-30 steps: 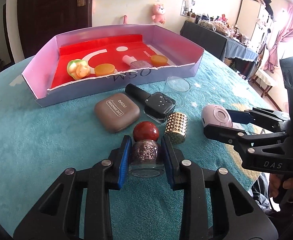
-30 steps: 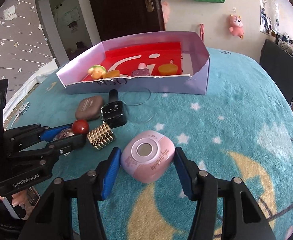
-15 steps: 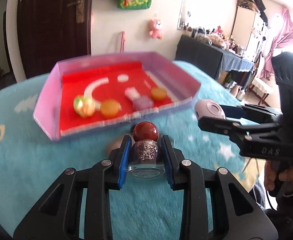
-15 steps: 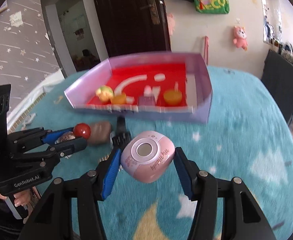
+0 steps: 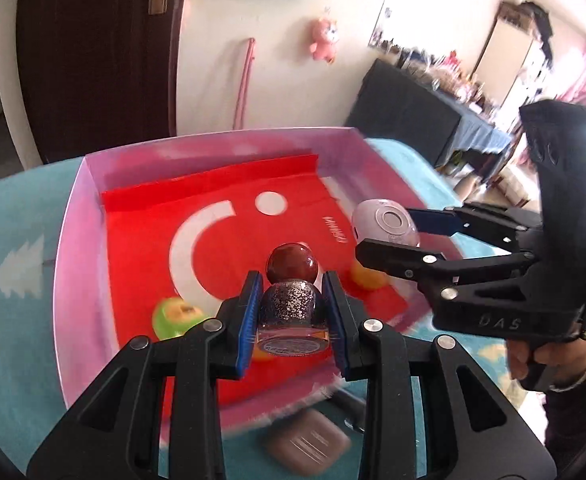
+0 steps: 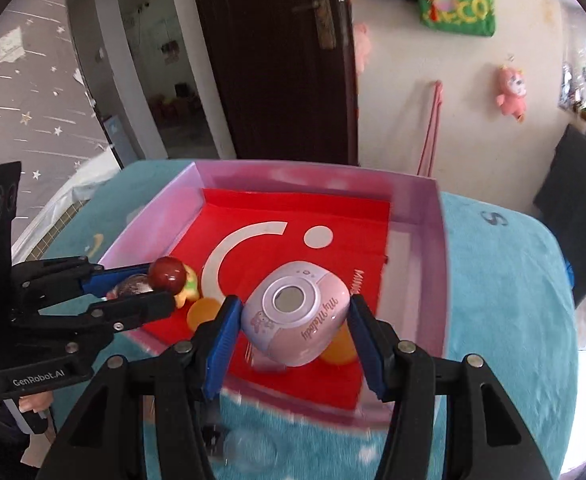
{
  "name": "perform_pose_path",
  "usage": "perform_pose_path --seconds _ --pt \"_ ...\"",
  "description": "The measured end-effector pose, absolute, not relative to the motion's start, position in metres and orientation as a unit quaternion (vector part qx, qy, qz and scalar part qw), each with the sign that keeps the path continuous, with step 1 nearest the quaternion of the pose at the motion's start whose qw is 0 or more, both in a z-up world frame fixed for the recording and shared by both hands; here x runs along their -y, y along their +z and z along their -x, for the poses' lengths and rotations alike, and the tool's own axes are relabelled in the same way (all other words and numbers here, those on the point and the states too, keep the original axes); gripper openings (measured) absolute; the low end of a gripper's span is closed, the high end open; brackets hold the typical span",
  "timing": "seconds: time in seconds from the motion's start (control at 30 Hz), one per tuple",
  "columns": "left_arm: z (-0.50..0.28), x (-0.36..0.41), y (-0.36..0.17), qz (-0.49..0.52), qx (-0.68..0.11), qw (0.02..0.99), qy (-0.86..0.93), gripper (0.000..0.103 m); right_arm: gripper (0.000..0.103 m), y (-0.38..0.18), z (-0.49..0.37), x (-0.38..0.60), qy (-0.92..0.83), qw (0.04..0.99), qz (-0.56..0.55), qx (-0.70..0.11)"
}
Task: Organize rigid objects
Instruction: 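Carry the glitter polish and pink compact with both grippers into the pink box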
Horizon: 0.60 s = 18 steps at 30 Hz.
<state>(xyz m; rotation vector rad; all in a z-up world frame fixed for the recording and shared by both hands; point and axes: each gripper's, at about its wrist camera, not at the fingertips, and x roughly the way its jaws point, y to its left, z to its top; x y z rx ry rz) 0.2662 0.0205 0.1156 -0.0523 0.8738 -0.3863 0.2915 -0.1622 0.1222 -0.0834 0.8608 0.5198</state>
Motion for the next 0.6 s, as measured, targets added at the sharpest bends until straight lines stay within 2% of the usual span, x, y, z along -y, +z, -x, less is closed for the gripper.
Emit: perform_pose_path --seconds 0.43,0.6 --pt "-0.324 -0.004 0.079 -0.008 -0.481 0.862 -0.159 0.029 0.057 0.079 -0.351 0.135 0.203 0.844 0.104 -0.485" --pt "-0.333 -0.007 0.071 0.013 -0.494 0.855 -0.157 0.029 0.057 0.069 -0.36 0.135 0.188 0.837 0.118 -0.5"
